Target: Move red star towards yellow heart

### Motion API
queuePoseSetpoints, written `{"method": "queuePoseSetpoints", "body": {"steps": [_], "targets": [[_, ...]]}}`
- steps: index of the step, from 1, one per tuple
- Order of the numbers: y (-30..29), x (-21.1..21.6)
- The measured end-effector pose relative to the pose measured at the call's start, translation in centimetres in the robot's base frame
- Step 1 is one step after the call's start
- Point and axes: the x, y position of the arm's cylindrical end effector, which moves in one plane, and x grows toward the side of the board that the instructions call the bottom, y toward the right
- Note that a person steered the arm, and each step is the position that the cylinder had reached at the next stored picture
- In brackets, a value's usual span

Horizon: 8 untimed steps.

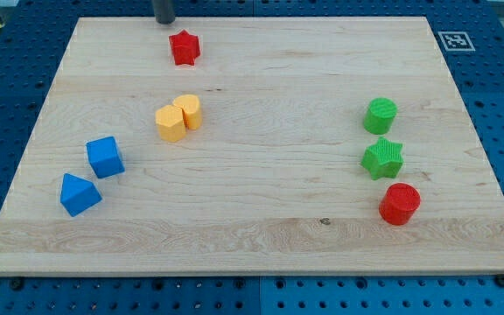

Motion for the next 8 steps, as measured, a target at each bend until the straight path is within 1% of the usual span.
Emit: {"method": "queuePoseSetpoints", "body": {"steps": [1, 2, 4, 6, 7, 8], "targets": [[1.8, -0.1], [2.3, 0.1], [3.1, 5.6], [8.4, 11.0], [9.3, 12.5], [9.3, 11.7]]}}
